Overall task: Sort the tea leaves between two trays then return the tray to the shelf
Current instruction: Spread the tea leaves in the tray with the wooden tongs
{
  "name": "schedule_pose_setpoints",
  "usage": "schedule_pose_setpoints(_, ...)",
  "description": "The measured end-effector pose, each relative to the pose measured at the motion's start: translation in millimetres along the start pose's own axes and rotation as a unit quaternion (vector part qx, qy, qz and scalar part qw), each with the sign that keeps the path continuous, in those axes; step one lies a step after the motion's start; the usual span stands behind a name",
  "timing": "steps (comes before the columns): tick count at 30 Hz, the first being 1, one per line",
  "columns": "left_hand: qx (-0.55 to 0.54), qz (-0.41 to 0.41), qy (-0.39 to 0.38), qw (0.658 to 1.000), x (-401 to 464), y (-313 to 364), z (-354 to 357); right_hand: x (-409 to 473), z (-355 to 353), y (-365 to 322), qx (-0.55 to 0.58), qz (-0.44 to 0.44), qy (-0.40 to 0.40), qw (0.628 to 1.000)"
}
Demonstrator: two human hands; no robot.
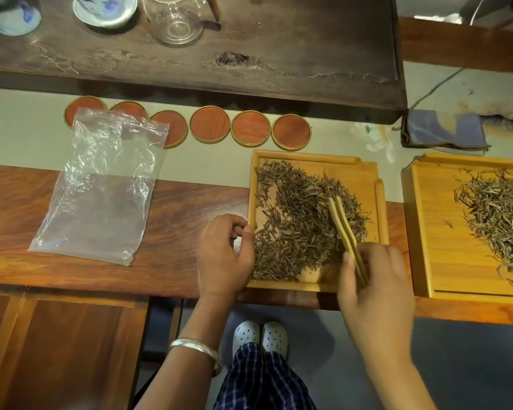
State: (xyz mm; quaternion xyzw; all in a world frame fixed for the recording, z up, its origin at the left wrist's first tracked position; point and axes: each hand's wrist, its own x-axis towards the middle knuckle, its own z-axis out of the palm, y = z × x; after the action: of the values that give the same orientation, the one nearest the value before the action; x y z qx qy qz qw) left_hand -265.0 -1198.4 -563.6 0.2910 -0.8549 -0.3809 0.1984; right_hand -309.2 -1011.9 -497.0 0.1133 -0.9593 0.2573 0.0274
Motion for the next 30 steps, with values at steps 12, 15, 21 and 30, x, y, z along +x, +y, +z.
schedule_pose_setpoints(12,0.004,0.006,0.003,1.000,1,2,-1,-3,20,-11,0.023,-0.027,-0.015,0.999)
schedule_pose_setpoints(15,0.003,0.009,0.005,1.000,0,1,-1,-2,26,-20,0.012,-0.032,-0.020,0.999)
schedule_pose_setpoints(21,0.002,0.011,0.006,1.000,1,2,-1,10,32,-32,0.011,-0.038,0.012,0.999)
schedule_pose_setpoints(30,0.002,0.010,0.004,1.000,0,-2,1,6,41,-40,-0.018,-0.076,-0.002,0.997)
